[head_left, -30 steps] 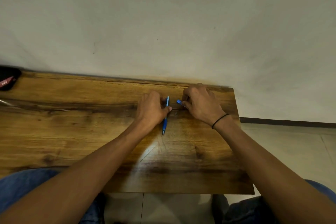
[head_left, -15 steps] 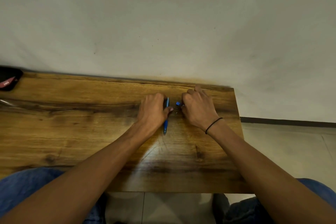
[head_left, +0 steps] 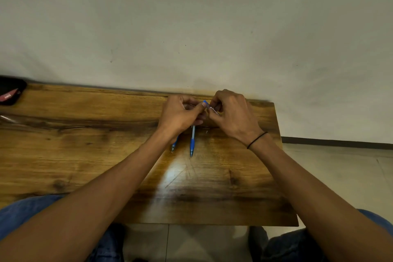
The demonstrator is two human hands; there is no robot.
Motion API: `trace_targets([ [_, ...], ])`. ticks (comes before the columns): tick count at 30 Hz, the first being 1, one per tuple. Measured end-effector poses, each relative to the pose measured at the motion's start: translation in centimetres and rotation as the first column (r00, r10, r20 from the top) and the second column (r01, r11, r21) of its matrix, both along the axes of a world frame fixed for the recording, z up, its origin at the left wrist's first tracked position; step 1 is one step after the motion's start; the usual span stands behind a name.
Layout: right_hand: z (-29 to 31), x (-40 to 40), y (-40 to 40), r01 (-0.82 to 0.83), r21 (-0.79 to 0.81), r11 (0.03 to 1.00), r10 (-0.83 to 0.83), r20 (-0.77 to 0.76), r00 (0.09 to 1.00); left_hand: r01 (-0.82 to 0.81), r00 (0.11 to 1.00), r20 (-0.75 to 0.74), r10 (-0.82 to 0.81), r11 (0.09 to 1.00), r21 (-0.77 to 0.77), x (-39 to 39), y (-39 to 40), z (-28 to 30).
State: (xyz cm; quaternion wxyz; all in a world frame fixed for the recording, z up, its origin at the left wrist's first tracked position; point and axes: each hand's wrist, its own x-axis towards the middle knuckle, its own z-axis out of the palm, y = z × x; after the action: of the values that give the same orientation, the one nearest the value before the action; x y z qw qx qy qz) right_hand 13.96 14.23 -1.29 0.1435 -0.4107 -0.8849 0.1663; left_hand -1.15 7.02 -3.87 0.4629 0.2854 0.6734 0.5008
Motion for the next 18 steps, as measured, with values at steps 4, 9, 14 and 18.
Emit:
trace_targets([
  [4, -0.05, -0.08, -0.36, -0.038, 0.058, 0.998, 0.035, 0.047, 0.998, -0.020, 1.000, 0.017, 0.019, 1.000, 0.020, 0.02, -0.09, 0.38],
  [9, -0.20, -0.29, -0.72, -0.055, 0.114, 0.992, 0.047, 0.072, 0.996, -0.021, 0.999, -0.024, 0.022, 0.999, 0.048, 0.25, -0.36, 0.77],
  [14, -0.10, -0.17, -0.66, -0.067, 0.148, 0.987, 0.054, 0.091, 0.994, -0.045, 0.998, -0.043, 0.048, 0.996, 0.071, 0.49, -0.51, 0.91],
  [18, -0.09, -0.08, -0.74, -0.071, 0.179, 0.981, 0.053, 0.103, 0.993, -0.056, 0.996, -0.062, 0.062, 0.994, 0.096, 0.77, -0.56, 0.95],
])
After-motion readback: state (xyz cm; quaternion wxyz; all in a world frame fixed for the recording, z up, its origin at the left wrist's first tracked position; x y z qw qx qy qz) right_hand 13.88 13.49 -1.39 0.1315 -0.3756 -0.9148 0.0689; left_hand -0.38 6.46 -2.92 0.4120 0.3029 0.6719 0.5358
